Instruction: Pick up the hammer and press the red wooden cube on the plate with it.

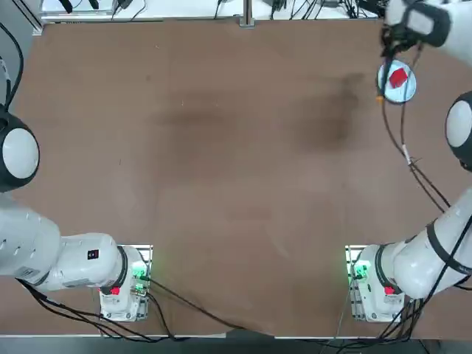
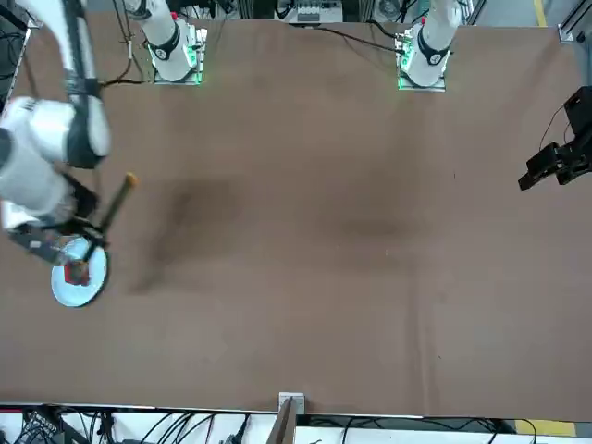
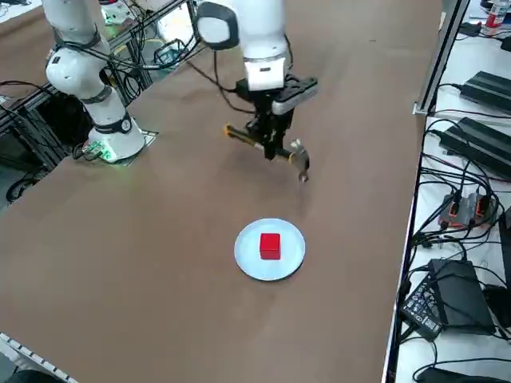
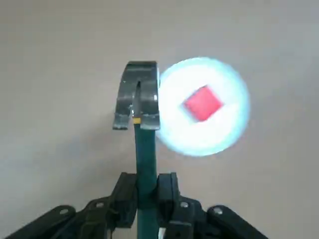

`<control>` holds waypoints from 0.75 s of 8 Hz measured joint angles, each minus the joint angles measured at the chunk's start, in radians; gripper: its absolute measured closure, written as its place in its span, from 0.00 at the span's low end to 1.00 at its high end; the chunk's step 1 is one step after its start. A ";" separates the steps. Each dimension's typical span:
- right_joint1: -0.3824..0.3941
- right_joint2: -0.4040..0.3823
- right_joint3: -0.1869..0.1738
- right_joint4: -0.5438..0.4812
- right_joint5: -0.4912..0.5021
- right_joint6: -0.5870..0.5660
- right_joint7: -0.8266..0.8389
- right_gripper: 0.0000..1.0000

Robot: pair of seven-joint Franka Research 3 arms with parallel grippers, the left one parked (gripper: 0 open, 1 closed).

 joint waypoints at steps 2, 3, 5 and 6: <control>-0.070 0.018 -0.016 -0.003 0.001 -0.006 -0.054 0.78; -0.085 0.038 -0.016 -0.006 0.001 -0.008 -0.057 0.78; -0.090 0.092 -0.015 -0.010 0.017 -0.008 -0.057 0.78; -0.091 0.119 -0.014 -0.010 0.056 -0.007 -0.064 0.78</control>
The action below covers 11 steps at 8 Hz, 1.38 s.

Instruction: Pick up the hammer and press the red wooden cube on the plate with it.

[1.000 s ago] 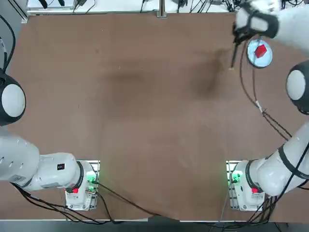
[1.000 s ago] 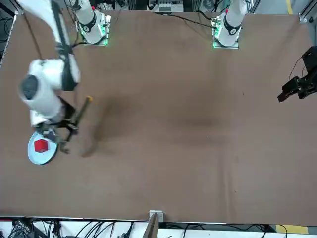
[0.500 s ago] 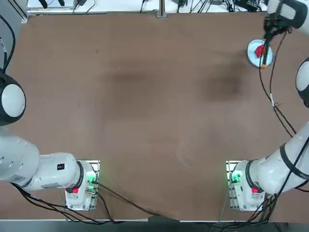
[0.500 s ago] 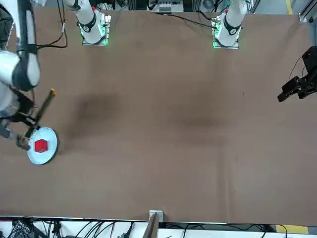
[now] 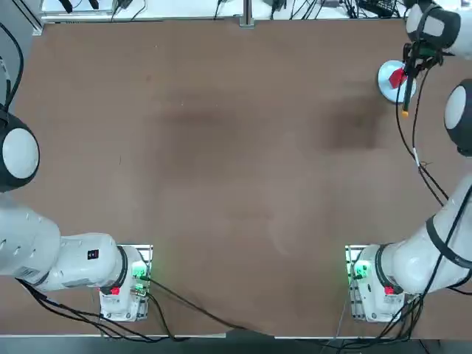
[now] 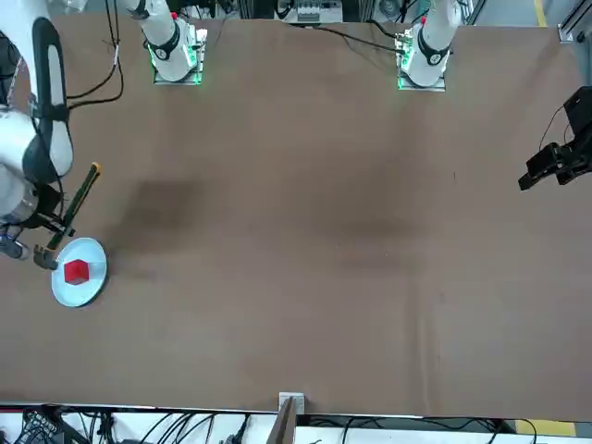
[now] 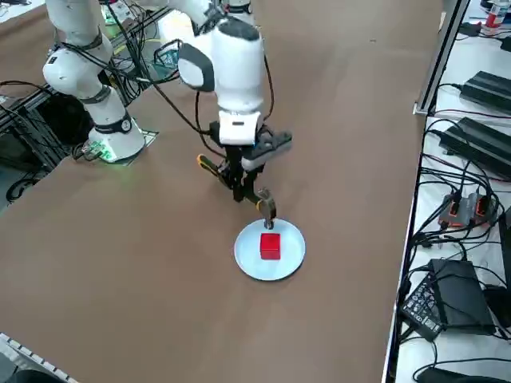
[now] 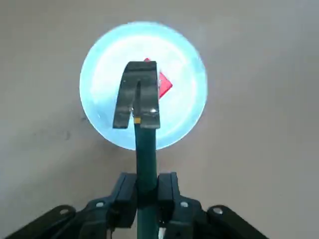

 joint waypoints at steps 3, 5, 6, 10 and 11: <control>-0.022 0.060 0.000 0.001 0.130 0.008 -0.105 0.78; -0.043 0.079 0.001 0.003 0.160 0.035 -0.140 0.78; -0.043 0.080 0.002 0.009 0.162 0.037 -0.145 0.78; -0.046 0.052 0.002 0.127 0.094 -0.071 -0.154 0.78; -0.049 0.047 0.001 0.145 0.077 -0.091 -0.154 0.78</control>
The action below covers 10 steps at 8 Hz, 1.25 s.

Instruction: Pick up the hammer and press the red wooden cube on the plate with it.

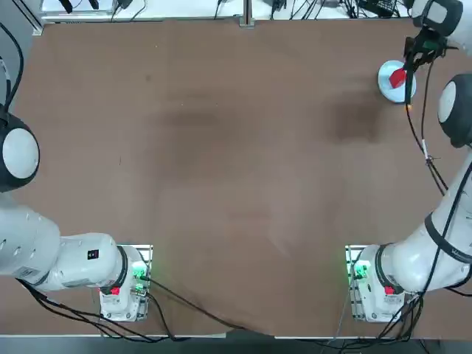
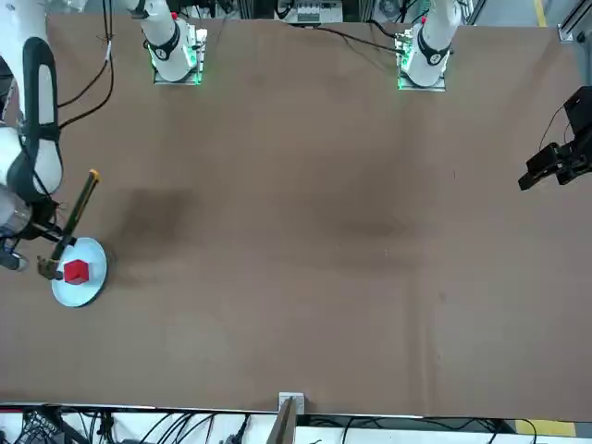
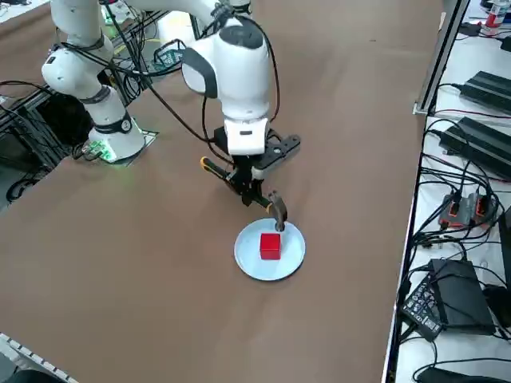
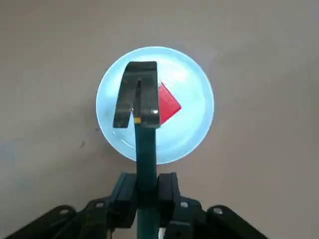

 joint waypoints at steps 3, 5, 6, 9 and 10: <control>-0.012 0.056 0.002 -0.010 0.039 -0.009 0.000 0.78; -0.014 0.109 0.004 -0.009 0.103 0.002 -0.011 0.78; -0.012 0.113 0.005 -0.006 0.106 0.004 -0.012 0.78; -0.009 0.072 0.002 0.029 0.081 -0.032 -0.022 0.78; -0.010 0.055 -0.002 0.040 0.049 -0.053 -0.023 0.78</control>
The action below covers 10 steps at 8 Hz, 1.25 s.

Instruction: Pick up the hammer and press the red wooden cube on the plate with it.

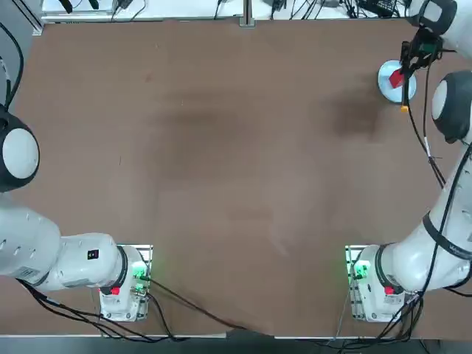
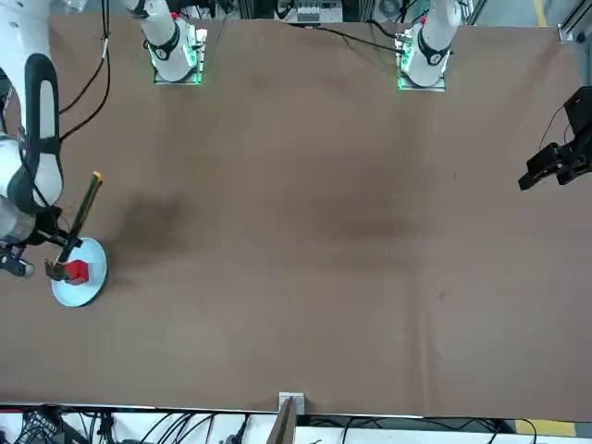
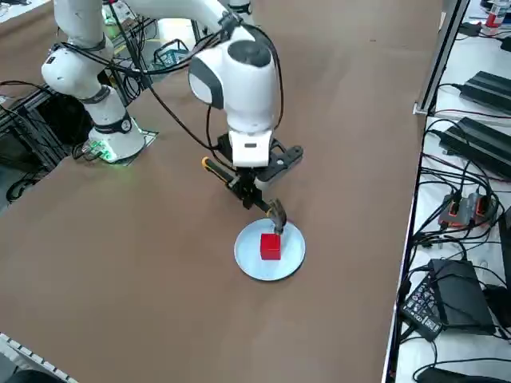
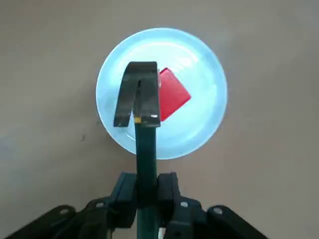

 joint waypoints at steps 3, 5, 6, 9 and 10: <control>-0.011 -0.006 -0.002 -0.002 -0.023 -0.017 -0.002 0.78; -0.015 0.034 -0.001 -0.017 0.002 -0.002 -0.002 0.78; -0.014 0.058 0.004 -0.023 0.024 0.014 -0.002 0.78; -0.006 0.053 0.008 -0.012 0.035 0.013 -0.009 0.78; -0.005 0.022 0.007 -0.002 0.034 -0.017 -0.017 0.78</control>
